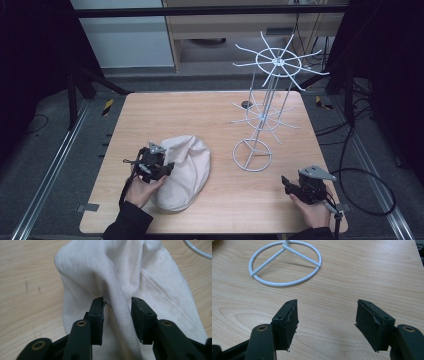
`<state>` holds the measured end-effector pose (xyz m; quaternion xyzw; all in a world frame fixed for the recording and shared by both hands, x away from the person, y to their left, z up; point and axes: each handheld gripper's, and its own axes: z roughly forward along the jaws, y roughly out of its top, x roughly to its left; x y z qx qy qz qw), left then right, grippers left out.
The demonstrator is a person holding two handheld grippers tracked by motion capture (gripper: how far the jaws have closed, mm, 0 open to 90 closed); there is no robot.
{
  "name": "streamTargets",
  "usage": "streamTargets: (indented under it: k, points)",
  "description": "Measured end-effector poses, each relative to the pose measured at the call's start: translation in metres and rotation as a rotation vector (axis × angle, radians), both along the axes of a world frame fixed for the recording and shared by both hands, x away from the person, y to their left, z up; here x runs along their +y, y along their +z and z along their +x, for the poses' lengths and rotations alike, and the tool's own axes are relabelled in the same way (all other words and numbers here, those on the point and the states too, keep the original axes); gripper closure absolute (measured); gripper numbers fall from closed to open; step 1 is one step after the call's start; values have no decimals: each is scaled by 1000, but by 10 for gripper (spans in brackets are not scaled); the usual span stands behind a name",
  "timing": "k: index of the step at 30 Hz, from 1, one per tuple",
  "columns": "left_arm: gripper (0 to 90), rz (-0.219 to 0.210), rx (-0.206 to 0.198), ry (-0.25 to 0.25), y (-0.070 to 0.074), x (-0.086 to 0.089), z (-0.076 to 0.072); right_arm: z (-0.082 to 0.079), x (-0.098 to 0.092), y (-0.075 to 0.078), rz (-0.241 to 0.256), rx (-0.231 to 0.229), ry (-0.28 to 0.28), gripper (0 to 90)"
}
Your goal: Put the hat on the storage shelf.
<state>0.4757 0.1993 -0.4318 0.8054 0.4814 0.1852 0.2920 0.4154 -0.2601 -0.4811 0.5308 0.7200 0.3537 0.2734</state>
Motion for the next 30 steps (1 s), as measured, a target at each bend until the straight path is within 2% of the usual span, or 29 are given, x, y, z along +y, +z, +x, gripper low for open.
streamTargets:
  k: [13,19,24,26,30]
  points:
    - [856,-27,30,2,-3,4,2,1,2,0,0,8,5,343]
    - [877,-52,19,-6,0,6,0,1,1,-1,-3,10,9,343]
    - [882,-109,-11,-11,7,11,-5,0,1,-1,5,17,9,344]
    - [882,-127,-32,-16,11,12,-8,1,1,-2,-7,11,13,343]
    - [884,-154,-82,-22,19,15,-14,0,1,-1,1,15,12,344]
